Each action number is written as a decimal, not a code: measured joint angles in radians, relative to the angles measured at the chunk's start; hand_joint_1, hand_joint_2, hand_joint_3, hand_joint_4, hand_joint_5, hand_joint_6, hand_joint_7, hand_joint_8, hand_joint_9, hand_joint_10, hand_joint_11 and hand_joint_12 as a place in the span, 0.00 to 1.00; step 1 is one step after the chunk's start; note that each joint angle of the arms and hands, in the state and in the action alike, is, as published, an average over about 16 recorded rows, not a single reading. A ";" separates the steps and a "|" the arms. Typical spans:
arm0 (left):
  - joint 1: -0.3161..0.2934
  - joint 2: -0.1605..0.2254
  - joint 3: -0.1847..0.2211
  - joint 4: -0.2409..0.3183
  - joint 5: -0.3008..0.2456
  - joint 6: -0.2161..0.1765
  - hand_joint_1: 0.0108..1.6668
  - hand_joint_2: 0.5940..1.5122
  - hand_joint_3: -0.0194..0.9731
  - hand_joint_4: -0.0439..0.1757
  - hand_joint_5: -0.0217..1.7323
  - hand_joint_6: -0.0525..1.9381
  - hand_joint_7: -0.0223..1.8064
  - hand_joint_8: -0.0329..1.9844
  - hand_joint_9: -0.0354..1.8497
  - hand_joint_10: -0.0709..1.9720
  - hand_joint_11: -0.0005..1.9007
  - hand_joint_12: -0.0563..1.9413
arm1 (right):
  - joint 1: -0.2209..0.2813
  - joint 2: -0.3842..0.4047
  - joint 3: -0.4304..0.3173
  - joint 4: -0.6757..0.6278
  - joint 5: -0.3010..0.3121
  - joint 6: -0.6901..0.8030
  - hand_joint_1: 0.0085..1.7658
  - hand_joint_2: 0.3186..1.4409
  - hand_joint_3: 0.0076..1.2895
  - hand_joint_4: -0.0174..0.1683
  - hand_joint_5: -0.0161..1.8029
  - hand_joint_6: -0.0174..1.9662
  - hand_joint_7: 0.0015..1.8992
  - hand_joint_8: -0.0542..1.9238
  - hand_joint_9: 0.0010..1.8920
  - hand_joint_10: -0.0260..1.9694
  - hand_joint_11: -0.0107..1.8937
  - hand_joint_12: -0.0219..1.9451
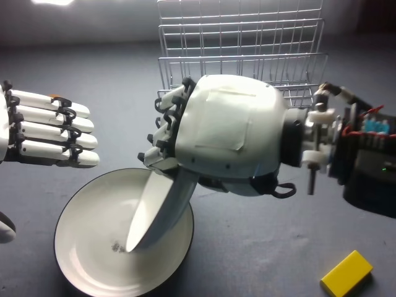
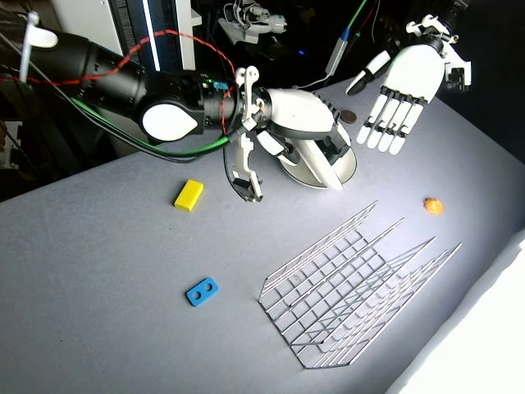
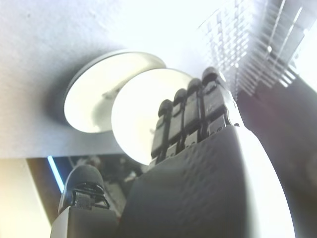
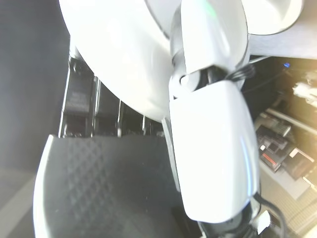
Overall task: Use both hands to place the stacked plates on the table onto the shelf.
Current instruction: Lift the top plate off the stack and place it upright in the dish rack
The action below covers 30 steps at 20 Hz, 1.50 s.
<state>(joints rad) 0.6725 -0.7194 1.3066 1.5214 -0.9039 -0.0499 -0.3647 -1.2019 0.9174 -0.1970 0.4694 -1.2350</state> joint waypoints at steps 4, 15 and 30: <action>-0.001 0.000 0.014 0.012 -0.036 0.000 0.01 0.57 0.04 0.19 0.05 0.03 0.05 0.02 0.04 0.04 0.02 0.03 | 0.041 0.050 -0.037 0.020 0.003 0.003 0.73 0.63 0.00 0.11 0.44 0.61 0.46 0.64 0.46 0.62 0.36 0.71; 0.041 0.000 0.043 0.043 -0.179 0.058 0.01 0.56 0.04 0.19 0.05 0.03 0.05 0.02 0.05 0.04 0.02 0.05 | 0.205 0.152 -0.062 0.100 -0.048 0.149 0.72 0.64 0.00 0.11 0.46 0.58 0.46 0.65 0.47 0.53 0.39 0.70; 0.068 -0.001 0.045 0.074 -0.385 0.281 0.01 0.56 0.04 0.19 0.04 0.03 0.04 0.02 0.04 0.04 0.01 0.03 | 0.340 0.126 0.147 0.349 -0.228 0.498 0.71 0.65 0.00 0.07 0.44 0.59 0.47 0.66 0.48 0.54 0.40 0.73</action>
<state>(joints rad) 0.7404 -0.7204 1.3514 1.5950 -1.2890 0.2312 -0.0248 -1.0758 1.0644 0.1521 0.2415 -0.7368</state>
